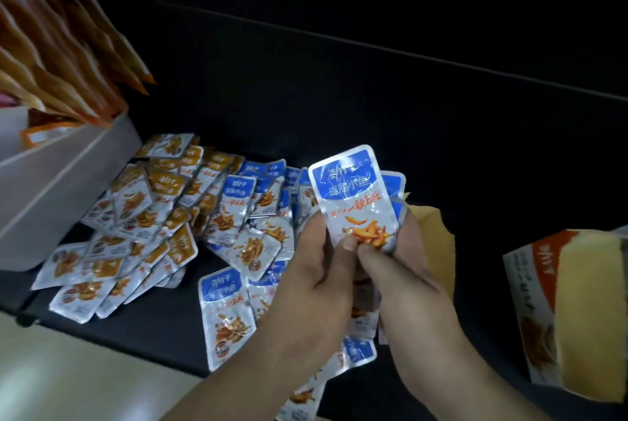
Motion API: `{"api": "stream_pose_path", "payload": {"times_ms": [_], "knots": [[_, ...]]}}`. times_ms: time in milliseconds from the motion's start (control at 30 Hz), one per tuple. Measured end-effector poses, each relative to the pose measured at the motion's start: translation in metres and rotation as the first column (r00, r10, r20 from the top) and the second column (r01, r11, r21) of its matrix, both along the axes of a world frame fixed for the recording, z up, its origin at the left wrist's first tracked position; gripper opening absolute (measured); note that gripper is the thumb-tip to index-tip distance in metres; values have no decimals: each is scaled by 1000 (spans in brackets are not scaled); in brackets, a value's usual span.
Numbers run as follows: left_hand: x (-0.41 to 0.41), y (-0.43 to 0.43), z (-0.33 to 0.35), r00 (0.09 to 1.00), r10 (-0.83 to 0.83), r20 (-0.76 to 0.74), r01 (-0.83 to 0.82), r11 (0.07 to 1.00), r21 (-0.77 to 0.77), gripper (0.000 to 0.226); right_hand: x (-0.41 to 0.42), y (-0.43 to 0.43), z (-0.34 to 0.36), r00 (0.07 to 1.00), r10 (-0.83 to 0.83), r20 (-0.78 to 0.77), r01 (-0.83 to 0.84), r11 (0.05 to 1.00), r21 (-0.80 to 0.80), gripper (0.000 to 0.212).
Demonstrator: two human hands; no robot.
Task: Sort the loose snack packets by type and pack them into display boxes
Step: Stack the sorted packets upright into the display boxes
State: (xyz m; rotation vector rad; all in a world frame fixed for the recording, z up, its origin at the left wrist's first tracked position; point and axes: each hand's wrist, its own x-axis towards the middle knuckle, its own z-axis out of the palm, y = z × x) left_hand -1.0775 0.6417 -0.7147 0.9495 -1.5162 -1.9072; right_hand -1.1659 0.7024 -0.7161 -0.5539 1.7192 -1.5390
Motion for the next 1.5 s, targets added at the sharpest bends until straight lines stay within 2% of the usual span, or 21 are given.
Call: {"api": "stream_pose_path", "payload": {"times_ms": [67,133,233,300,367,467,533,633,700,800,933,1067,1167,1267,1400,1500], "knots": [[-7,8,-6,1000,-3,13,4,998,-60,25,-13,10,6,1000,7,6,-7,1000,12,37],[-16,14,-11,998,-9,55,18,984,-176,30,-35,22,11,998,35,-54,-33,998,44,33],[-37,22,-6,991,-129,18,130,972,-197,42,-69,36,25,975,71,-211,-54,995,85,43],[-55,22,-7,990,-140,-11,135,968,-210,40,-87,44,32,966,51,-252,-36,997,67,54],[-69,19,-13,986,-165,-20,154,953,-260,37,-99,46,28,964,-13,-264,26,999,44,54],[-74,19,-28,987,-94,129,150,823,-547,43,-99,45,12,974,-120,-191,117,993,-26,48],[-65,26,-38,988,25,154,80,766,-638,58,-92,43,6,971,-119,-209,111,993,-51,45],[-55,29,-58,966,141,215,21,792,-610,80,-95,39,2,954,-142,-263,125,989,-82,45],[-55,24,-64,943,90,319,84,867,-492,69,-101,38,-6,939,-185,-290,166,982,-89,47],[-61,19,-68,945,-22,327,141,928,-345,46,-104,35,-17,931,-195,-310,182,981,-71,42],[-55,21,-68,943,-40,330,150,938,-313,43,-114,35,-37,855,-157,-494,210,976,54,27],[-41,24,-76,938,-3,347,132,928,-348,45,-116,36,-50,766,-104,-634,226,967,115,38],[-38,21,-81,935,0,356,129,933,-337,45,-111,33,-55,872,-182,-455,241,967,76,40],[-41,19,-82,935,-11,354,144,926,-349,46,-111,32,-58,913,-178,-368,233,966,110,34],[-60,6,-68,963,22,268,96,903,-419,57,-111,31,-57,900,-100,-424,176,974,145,32],[-76,-5,-50,974,63,217,64,843,-534,35,-113,31,-58,906,-65,-417,144,976,161,32]]}}
